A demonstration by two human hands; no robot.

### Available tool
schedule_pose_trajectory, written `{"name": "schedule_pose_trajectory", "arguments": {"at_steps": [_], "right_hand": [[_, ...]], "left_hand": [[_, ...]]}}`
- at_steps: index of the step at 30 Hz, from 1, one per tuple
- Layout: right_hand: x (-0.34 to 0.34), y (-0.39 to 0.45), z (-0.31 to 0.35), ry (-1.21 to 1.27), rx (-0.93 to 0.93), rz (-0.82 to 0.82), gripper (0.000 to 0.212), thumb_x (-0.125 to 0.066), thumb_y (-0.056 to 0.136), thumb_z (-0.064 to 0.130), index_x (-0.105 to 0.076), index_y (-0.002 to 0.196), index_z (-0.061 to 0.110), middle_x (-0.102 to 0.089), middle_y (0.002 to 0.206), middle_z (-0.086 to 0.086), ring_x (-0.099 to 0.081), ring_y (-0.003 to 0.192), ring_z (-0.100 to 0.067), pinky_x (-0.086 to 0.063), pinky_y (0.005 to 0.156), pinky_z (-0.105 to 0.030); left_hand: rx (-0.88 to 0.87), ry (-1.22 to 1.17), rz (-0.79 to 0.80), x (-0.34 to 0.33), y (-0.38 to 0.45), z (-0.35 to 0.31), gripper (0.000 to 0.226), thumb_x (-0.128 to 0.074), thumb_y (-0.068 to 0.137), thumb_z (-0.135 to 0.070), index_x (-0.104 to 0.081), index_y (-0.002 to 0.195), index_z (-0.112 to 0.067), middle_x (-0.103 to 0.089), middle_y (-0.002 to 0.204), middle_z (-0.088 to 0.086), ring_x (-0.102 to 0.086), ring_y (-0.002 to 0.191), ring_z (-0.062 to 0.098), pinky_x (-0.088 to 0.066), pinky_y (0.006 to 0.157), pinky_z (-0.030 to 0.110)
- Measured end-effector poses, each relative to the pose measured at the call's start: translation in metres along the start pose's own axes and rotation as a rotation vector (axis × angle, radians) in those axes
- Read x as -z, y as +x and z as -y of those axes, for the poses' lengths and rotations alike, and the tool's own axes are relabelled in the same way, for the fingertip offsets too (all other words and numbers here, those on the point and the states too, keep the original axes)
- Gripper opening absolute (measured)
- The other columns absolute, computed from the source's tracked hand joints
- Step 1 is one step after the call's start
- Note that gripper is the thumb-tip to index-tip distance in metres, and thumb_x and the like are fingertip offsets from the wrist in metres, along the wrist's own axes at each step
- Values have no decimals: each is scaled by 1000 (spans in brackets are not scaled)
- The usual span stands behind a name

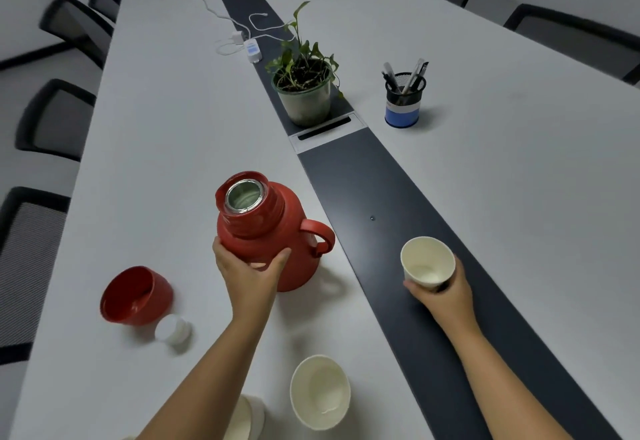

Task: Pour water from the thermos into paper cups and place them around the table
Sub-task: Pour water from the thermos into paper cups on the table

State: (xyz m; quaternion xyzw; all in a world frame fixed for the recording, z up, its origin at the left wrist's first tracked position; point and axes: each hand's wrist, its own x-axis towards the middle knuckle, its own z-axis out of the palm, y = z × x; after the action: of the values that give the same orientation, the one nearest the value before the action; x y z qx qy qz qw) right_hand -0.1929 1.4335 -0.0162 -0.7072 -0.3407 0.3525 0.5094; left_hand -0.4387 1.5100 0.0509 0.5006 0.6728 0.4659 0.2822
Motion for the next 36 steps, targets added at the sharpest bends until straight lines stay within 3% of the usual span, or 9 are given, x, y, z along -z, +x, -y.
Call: {"name": "schedule_pose_trajectory", "arguments": {"at_steps": [6,11,17,20,24,27,31,34,36], "right_hand": [[20,-59,10,-39,18,39,76,-82,58,8,-43,121,21,-50,112,7,-47,103,-11,-38,85,-27],[27,-150,5,-31,-22,216,74,-83,53,-2,-43,101,37,-52,102,17,-51,93,-4,-38,79,-20],[-1,-218,-12,-139,-33,490,77,-85,51,2,-37,101,38,-50,105,13,-48,99,-8,-35,80,-18],[-9,-229,-17,-137,-43,471,72,-83,54,3,-40,95,43,-50,100,23,-49,95,-8,-34,78,-20],[-14,-234,-22,-161,-42,434,72,-83,55,5,-38,92,49,-47,96,28,-48,94,-11,-34,80,-25],[-19,-239,-25,-175,-29,431,70,-83,57,7,-39,96,45,-47,96,27,-48,96,-12,-34,80,-27],[-20,-245,-32,-192,-39,397,68,-82,59,9,-39,107,33,-52,100,12,-49,96,-15,-35,81,-29],[-20,-247,-35,-235,-26,376,64,-81,61,11,-41,105,34,-52,103,8,-49,94,-14,-36,80,-29],[-22,-249,-36,-262,-18,369,62,-81,61,13,-41,102,35,-52,100,9,-49,91,-14,-35,79,-28]], "left_hand": [[42,-51,131,16,-13,-10,94,-80,59,-29,-27,135,-12,-37,138,10,-41,125,21,-39,104,36],[58,-35,178,59,-79,-7,74,-66,81,-20,-23,141,-14,-27,148,4,-32,125,6,-30,98,22],[-136,-80,176,134,-195,3,27,-57,75,-29,-52,100,-36,-55,105,-20,-54,99,-7,-41,85,4],[-163,5,97,158,-253,32,20,-52,76,-23,-58,95,-19,-56,96,-16,-52,90,-11,-41,82,3],[18,123,22,183,-302,79,25,-56,73,-5,-62,96,1,-59,94,-2,-52,86,3,-40,80,3],[86,325,128,196,-317,112,31,-65,77,-2,-59,107,4,-60,111,18,-54,107,21,-35,92,15],[86,563,251,197,-317,139,56,-63,83,-21,-42,130,1,-33,144,20,-23,138,35,-17,112,37],[75,773,387,194,-317,146,65,-44,91,-43,-21,142,-9,-7,154,12,0,143,27,0,115,36],[76,825,417,192,-318,148,67,-49,88,-42,-26,141,-7,-12,153,16,-8,142,33,-6,116,42]]}}
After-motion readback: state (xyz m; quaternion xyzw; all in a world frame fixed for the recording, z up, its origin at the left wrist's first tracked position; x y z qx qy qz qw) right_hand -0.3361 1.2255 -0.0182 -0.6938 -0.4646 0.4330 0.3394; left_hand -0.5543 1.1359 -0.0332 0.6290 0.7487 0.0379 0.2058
